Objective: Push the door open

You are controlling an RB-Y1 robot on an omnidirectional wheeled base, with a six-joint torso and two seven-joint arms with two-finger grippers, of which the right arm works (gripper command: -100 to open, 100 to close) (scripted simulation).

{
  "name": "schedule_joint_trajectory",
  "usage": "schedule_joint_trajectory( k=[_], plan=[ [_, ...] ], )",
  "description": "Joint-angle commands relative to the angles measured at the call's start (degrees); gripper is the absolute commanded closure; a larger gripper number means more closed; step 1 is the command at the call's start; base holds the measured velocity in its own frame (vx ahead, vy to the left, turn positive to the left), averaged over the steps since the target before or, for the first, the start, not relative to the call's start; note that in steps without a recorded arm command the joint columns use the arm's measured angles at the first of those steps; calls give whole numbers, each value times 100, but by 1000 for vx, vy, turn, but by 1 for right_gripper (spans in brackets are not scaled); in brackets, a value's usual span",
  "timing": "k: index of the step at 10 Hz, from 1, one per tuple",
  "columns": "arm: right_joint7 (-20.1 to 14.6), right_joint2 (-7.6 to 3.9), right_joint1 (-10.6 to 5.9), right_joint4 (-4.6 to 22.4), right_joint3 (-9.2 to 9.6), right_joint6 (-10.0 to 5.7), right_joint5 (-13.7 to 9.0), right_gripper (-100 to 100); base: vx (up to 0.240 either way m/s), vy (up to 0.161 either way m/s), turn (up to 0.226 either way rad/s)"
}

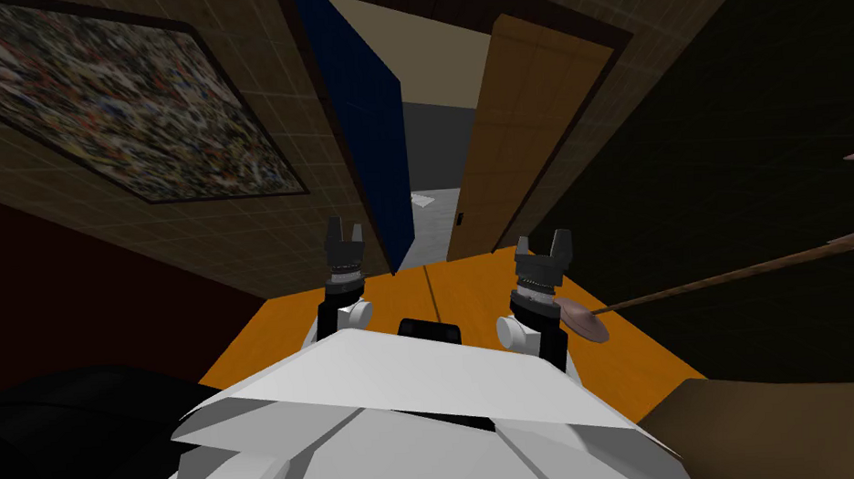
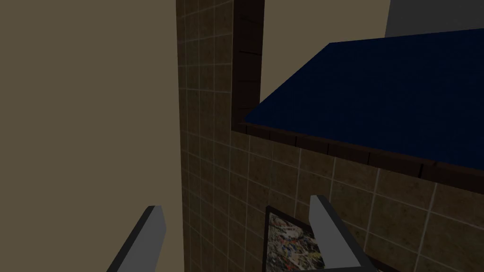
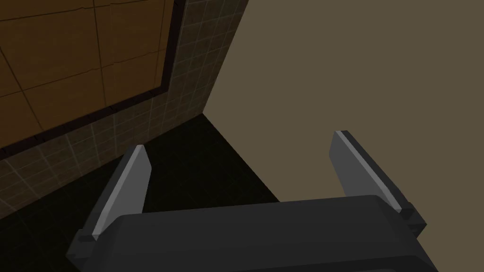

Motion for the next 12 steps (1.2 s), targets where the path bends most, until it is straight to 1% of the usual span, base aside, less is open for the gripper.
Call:
schedule_joint_trajectory(
  k=[1,3,6,7,8,12],
  plan=[
    [-36,-34,-24,148,32,-29,38,-100,101,93,19],
    [-79,-71,-53,326,71,-63,85,-100,191,-63,-10],
    [-172,-138,-117,714,154,-138,185,-100,225,-81,5],
    [-192,-150,-130,794,172,-153,206,-100,156,-51,5],
    [-231,-173,-157,955,207,-184,248,-100,147,-17,1],
    [-316,-220,-215,1309,283,-252,340,-100,102,-24,1]
  ],
)
